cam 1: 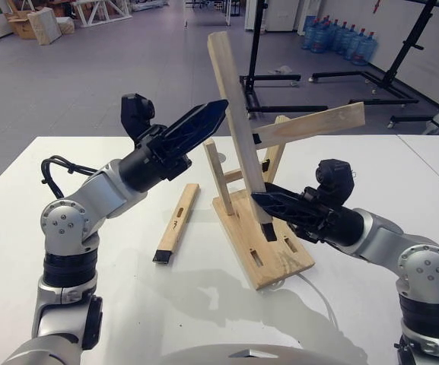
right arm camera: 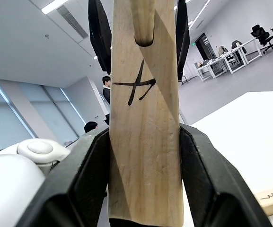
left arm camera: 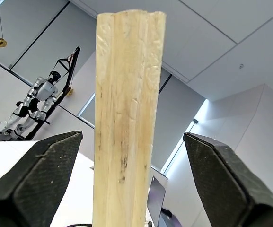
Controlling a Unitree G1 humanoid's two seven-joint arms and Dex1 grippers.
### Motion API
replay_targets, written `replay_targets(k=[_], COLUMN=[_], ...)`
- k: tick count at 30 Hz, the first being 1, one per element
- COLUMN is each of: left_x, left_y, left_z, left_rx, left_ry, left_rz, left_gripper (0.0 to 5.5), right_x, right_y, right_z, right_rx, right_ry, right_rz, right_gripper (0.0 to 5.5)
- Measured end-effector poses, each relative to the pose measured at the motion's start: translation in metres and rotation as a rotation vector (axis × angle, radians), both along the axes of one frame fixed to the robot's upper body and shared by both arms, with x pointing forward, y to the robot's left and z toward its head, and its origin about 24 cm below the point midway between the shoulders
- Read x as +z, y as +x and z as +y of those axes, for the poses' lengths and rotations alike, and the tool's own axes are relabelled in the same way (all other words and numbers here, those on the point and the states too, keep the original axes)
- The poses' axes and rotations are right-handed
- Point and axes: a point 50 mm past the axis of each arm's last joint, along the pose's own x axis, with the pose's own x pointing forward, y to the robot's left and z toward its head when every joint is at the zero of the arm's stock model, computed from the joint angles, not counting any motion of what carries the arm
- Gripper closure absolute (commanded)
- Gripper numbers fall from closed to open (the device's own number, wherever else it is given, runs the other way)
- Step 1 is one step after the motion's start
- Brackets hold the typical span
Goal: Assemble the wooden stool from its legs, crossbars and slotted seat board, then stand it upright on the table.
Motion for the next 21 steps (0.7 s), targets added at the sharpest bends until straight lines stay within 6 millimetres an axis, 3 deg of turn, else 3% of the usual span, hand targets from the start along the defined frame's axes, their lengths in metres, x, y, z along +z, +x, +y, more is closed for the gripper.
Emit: replay_targets(k=[7,14,21], left_x=[-0.006,-0.001,0.002], left_y=[-0.009,0.0,-0.002], left_z=[-0.008,0.0,0.004], left_rx=[-0.084,-0.078,-0.101], left_ry=[0.104,0.081,0.078], left_rz=[-0.018,0.028,0.038], left_gripper=[1.57,1.57,1.57], right_x=[-0.003,-0.01,-0.01], right_y=[-0.006,-0.011,-0.011], right_z=[0.007,0.009,0.01], right_rx=[0.048,0.061,0.062], right_ry=[-0.023,-0.051,-0.051], right_rz=[-0.019,-0.008,-0.009], right_gripper=[3.46,3.46,3.46])
